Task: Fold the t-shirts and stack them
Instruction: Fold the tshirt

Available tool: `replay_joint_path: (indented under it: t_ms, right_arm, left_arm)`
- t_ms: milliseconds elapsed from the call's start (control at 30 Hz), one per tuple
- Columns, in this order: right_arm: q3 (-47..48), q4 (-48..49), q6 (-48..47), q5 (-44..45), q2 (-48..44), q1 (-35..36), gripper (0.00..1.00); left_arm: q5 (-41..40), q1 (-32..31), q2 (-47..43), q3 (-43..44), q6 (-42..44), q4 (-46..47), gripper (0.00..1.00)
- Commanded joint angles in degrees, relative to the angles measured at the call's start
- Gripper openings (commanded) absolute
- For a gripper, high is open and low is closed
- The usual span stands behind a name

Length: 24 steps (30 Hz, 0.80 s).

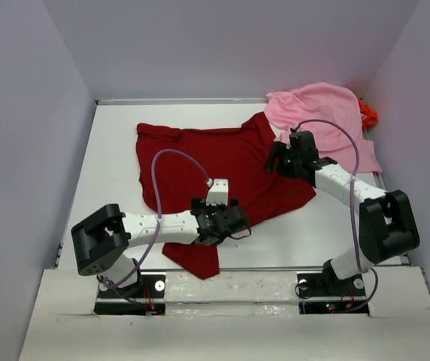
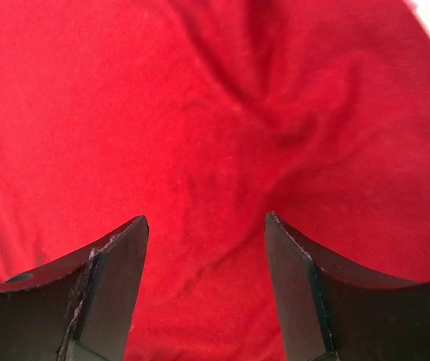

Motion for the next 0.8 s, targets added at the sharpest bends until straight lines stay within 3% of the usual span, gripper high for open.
replay_joint_path:
  t_ms: [0, 200, 333, 467, 767]
  right_arm:
    - [6.1, 2.7, -3.0, -5.0, 2.5, 0.5, 0.69]
    - [16.3, 1.6, -4.3, -6.4, 9.0, 0.5, 0.7]
    - [25.2, -1.5, -6.5, -7.3, 16.6, 1.1, 0.73]
    - [33.4, -2.9, -8.4, -7.2, 23.0, 1.1, 0.77]
    - [43.1, -5.0, -8.4, -9.4, 33.8, 1.1, 0.85]
  left_arm:
    - [1.7, 10.8, -3.4, 0.9, 14.2, 14.8, 0.99]
    - [8.9, 24.1, 1.8, 11.1, 30.1, 20.9, 0.99]
    - [17.7, 34.4, 6.1, 16.5, 34.7, 23.6, 0.99]
    - [27.4, 42.7, 8.8, 16.5, 34.0, 26.9, 0.99]
    - [35.4, 52.9, 14.1, 16.9, 32.2, 28.7, 0.99]
